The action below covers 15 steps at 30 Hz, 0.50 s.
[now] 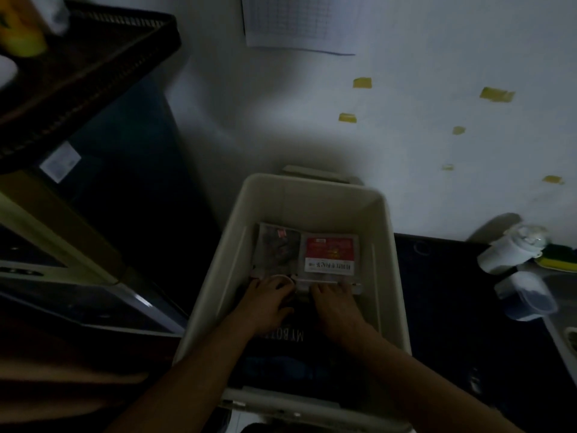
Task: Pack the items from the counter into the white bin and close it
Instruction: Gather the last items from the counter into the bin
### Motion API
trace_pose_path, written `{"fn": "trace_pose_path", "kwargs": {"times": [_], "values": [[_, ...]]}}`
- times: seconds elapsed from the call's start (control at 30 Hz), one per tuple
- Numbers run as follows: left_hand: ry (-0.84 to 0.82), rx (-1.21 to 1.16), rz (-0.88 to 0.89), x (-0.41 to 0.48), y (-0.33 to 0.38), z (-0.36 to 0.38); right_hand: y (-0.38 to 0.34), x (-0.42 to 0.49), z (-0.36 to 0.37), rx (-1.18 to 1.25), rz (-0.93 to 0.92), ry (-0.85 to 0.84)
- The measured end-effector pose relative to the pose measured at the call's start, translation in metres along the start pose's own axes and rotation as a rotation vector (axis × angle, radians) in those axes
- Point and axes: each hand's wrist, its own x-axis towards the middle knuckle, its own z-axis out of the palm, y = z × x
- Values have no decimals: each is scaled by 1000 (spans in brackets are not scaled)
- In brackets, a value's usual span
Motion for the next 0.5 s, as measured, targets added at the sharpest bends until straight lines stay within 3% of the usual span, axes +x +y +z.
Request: {"fn": "trace_pose_path", "kwargs": {"times": [0.23,0.5], "values": [[-17,-59,-32,0,-3,2,-2,-2,-1,5,-4,-18],[86,-105,37,0,8,-9,3,-11,-21,175,40,52]]}}
